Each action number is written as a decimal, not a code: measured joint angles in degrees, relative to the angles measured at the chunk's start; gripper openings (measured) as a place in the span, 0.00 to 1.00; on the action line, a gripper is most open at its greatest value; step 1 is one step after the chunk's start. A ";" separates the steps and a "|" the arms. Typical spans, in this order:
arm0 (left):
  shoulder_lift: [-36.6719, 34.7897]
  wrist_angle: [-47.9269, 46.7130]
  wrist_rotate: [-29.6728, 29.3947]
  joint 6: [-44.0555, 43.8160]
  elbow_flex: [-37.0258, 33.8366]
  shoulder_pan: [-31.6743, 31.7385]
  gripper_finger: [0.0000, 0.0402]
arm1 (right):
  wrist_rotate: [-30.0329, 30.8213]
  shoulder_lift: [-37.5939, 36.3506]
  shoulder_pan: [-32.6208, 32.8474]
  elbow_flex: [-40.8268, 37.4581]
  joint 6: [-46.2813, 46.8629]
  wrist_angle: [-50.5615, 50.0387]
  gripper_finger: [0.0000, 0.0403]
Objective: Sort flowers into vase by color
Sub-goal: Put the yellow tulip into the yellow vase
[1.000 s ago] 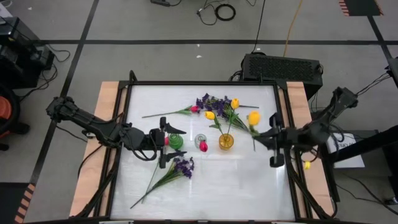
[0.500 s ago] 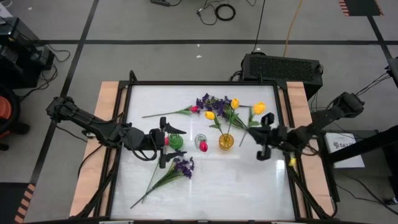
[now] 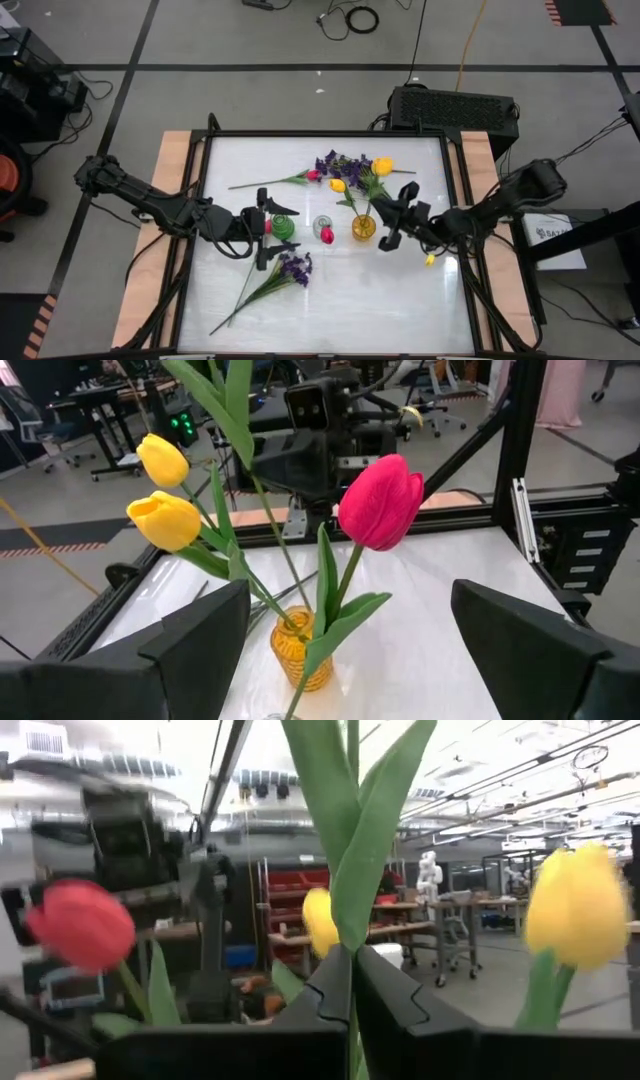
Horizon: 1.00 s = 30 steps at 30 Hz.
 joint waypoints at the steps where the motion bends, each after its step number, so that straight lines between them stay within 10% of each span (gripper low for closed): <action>1: 0.00 -0.07 0.02 0.00 0.00 0.00 0.88 | 0.02 0.29 -0.23 0.02 -0.08 -0.25 0.00; 30: 0.00 -2.18 0.04 -0.20 -0.04 0.00 0.88 | 4.47 4.47 -1.04 0.06 -2.58 -4.27 0.08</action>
